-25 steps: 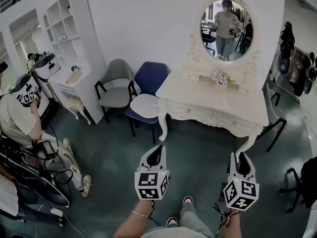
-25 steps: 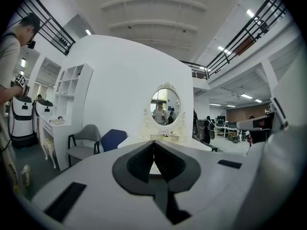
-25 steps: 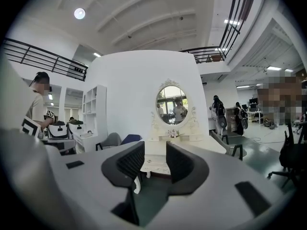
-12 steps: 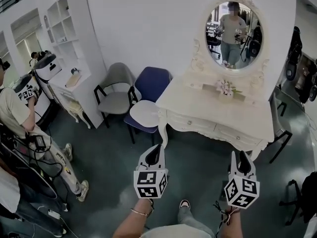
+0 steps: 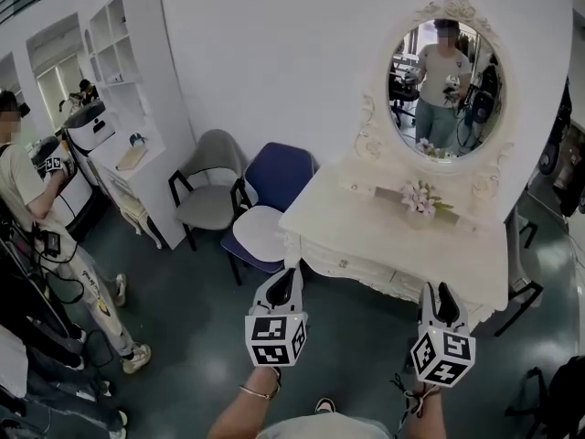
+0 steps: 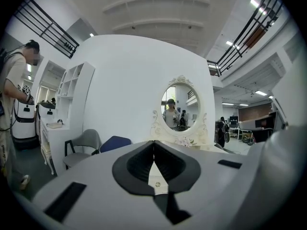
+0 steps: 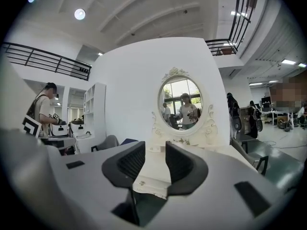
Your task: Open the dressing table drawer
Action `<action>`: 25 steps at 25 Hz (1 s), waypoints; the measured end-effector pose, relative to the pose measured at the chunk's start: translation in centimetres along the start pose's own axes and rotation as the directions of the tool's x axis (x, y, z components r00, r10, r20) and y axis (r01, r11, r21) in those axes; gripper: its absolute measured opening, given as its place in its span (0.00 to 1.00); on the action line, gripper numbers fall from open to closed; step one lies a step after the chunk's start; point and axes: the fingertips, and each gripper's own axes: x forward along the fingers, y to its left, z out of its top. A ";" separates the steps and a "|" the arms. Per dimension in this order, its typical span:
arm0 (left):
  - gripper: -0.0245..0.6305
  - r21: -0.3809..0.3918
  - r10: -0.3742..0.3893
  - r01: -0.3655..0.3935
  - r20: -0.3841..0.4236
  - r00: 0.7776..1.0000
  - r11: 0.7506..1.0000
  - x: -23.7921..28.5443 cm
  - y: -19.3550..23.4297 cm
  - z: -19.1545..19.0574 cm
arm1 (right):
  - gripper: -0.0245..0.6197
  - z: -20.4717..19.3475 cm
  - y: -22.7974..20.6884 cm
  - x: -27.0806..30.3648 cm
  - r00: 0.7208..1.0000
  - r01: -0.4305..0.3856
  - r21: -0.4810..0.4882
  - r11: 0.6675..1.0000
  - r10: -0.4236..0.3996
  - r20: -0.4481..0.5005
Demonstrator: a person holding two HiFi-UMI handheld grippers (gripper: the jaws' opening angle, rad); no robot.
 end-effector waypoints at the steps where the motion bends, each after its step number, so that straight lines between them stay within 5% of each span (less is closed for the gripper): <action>1: 0.07 0.001 0.003 -0.003 0.002 1.000 1.000 0.9 0.0 0.1 | 0.25 0.1 -0.3 1.0 1.000 -0.003 0.000 1.000 0.003 0.001; 15: 0.07 -0.004 0.034 -0.035 -0.045 0.998 0.999 9.2 2.3 -1.6 | 0.25 -1.6 -1.8 9.9 0.999 -0.020 0.037 0.999 0.021 -0.046; 25: 0.07 0.007 -0.045 0.045 -0.027 0.999 0.999 20.0 6.0 0.2 | 0.23 -0.9 -0.9 19.1 0.998 0.043 0.033 0.999 -0.041 -0.050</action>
